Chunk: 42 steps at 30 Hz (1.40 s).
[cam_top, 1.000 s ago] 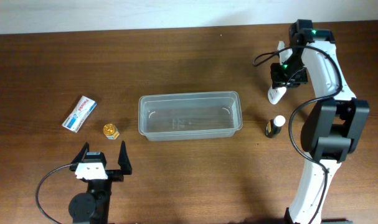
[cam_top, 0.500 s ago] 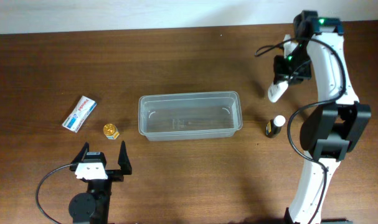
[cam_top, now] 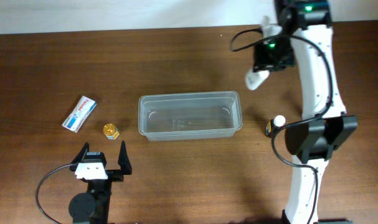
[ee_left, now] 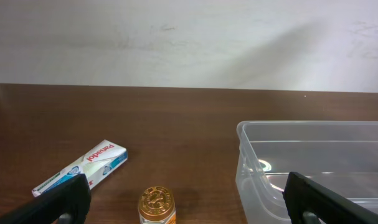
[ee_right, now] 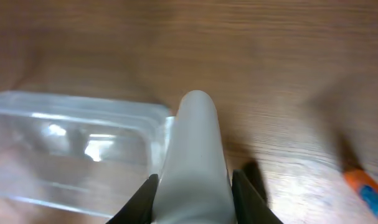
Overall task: Pack container
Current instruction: 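Carry the spray bottle with the right gripper into the container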
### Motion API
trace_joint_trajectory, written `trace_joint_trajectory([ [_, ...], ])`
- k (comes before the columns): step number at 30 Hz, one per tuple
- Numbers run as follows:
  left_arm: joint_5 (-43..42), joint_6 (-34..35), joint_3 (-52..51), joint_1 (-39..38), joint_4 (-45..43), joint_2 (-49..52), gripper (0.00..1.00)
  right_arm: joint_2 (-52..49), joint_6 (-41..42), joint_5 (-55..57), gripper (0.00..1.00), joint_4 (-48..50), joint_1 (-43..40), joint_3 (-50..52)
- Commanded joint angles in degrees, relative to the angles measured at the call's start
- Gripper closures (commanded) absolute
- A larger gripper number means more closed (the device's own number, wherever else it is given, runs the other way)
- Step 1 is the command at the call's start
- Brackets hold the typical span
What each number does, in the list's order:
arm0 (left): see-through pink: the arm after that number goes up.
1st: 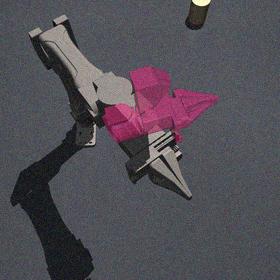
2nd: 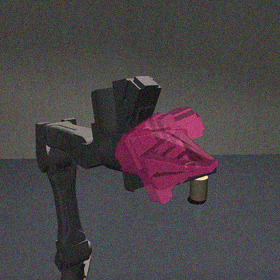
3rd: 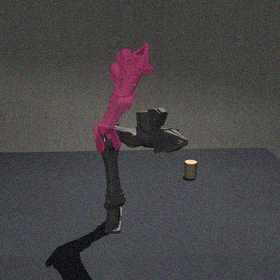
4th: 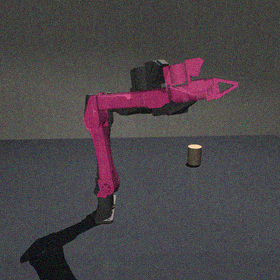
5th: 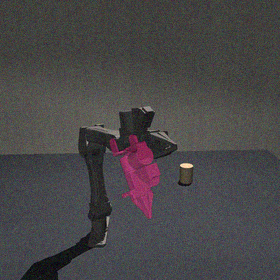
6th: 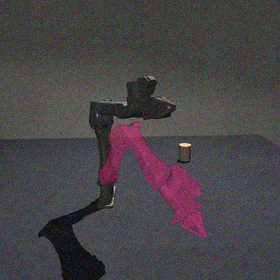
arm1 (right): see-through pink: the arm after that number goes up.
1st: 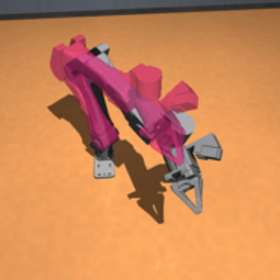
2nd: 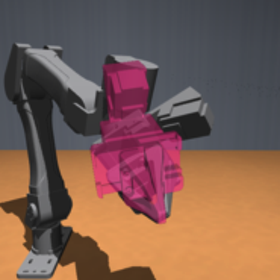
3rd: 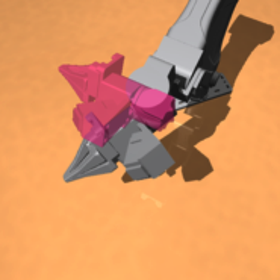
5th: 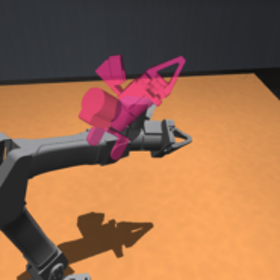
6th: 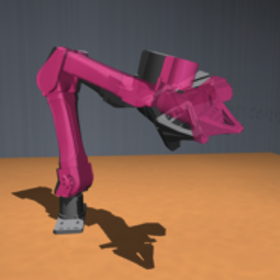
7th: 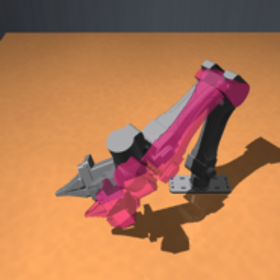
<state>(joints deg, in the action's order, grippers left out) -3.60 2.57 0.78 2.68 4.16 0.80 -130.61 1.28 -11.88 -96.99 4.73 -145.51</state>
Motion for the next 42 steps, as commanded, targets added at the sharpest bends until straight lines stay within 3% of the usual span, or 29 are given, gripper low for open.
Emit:
trace_joint_trajectory([
  [1, 0.39, -1.07, -0.28, 0.26, 0.22, -0.28, 0.01, 4.72, 1.33, -3.23, 0.78, -0.35, 2.8, -1.18],
  [20, 0.39, -1.07, -0.28, 0.26, 0.22, -0.28, 0.01, 8.76, 7.65, -2.45, 0.78, -0.37, 16.28, 4.42],
  [36, 0.39, -1.09, -0.28, 0.26, 0.22, -0.28, 0.0, 14.29, 10.27, 5.35, 0.78, -0.33, 17.07, 20.65],
  [42, 0.39, -1.09, -0.28, 0.26, 0.22, -0.28, 0.01, 14.21, 13.29, 8.39, 0.79, 4.94, 17.07, 26.14],
])
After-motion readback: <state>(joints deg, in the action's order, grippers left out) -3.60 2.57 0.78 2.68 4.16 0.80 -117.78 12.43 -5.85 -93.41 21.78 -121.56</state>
